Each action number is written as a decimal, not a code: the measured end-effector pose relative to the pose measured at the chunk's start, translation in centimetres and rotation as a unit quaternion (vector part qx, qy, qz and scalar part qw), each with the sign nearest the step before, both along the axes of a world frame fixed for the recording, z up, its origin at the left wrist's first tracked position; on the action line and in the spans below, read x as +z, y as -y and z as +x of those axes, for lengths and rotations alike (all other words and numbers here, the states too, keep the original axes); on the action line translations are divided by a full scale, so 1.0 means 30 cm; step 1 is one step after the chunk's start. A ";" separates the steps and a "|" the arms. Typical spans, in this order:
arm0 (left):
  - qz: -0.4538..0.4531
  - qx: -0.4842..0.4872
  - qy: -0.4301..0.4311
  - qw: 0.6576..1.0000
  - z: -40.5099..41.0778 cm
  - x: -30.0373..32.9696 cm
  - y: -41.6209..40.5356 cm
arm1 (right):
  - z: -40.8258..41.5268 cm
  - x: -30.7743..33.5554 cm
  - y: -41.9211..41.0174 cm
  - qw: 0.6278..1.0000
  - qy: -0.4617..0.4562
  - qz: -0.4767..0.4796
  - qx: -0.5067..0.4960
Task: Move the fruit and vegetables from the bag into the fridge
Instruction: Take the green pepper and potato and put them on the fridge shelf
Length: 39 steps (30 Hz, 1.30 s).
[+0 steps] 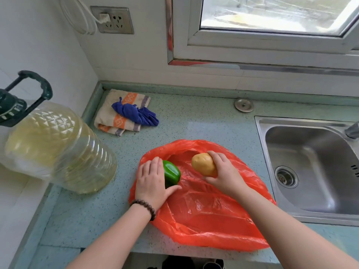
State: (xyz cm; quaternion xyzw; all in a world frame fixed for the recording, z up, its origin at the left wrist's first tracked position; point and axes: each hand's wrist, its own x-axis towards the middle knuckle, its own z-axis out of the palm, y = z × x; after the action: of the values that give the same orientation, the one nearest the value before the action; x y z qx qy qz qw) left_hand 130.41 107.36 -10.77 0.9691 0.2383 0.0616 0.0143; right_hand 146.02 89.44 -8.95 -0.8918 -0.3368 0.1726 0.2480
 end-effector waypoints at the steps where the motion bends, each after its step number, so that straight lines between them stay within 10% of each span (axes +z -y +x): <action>1: 0.011 -0.001 -0.014 1.000 -0.011 -0.004 -0.001 | -0.007 -0.001 0.002 1.000 0.001 -0.002 0.003; 18: -0.071 -0.012 0.012 0.997 -0.001 0.031 0.075 | -0.074 0.016 0.085 1.000 -0.010 0.008 -0.024; 39: -0.292 -0.279 0.189 0.895 0.367 0.493 0.555 | -0.236 0.338 0.696 0.908 0.086 0.118 -0.393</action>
State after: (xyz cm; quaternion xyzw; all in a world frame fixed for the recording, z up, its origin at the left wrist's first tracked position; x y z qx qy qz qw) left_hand 141.42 90.70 4.03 0.9180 -0.0418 0.1647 0.3583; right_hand 138.93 68.57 1.20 -0.9275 0.0035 -0.0576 0.3693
